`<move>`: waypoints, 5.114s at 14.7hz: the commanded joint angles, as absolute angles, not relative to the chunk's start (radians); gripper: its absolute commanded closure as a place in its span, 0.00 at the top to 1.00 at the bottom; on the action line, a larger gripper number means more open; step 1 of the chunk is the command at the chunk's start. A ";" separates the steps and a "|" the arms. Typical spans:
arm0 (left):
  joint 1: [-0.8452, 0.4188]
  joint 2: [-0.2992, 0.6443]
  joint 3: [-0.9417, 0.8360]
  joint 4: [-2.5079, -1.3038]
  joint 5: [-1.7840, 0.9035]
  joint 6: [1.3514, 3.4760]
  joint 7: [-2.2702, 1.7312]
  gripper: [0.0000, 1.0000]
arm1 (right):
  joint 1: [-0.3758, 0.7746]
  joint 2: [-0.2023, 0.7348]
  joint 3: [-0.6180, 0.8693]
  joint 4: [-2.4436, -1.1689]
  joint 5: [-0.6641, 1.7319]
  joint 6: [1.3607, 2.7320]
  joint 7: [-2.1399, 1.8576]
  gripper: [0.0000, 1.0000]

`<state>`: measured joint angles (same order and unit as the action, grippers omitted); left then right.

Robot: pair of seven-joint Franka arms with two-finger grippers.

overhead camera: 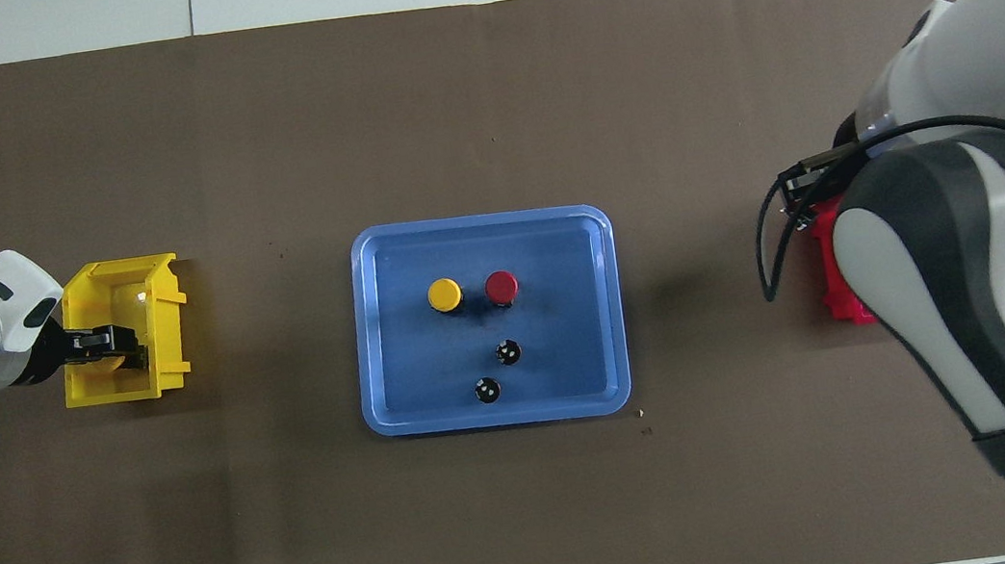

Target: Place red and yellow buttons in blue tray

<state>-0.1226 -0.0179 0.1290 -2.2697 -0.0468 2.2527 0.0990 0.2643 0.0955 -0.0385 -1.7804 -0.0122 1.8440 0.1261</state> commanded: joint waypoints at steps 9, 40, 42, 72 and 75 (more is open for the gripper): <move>-0.097 -0.011 0.123 -1.895 -0.021 1.842 0.077 0.01 | 0.535 0.213 -0.038 -1.946 0.044 2.233 0.479 0.22; -0.693 0.170 0.106 -2.092 -0.018 2.349 -0.761 0.66 | -0.077 -0.083 -0.052 -1.686 -0.029 1.500 -0.070 1.00; -0.693 0.172 0.107 -2.083 -0.015 2.341 -0.762 0.81 | -0.075 -0.077 -0.051 -1.674 -0.090 1.516 -0.089 1.00; -0.172 -0.006 0.138 -1.511 -0.023 1.439 0.094 1.00 | -0.066 -0.049 -0.048 -1.612 0.018 1.454 -0.017 1.00; -0.137 -0.020 0.120 -1.511 -0.025 1.442 0.092 1.00 | -0.064 -0.049 -0.046 -1.612 0.018 1.451 -0.018 1.00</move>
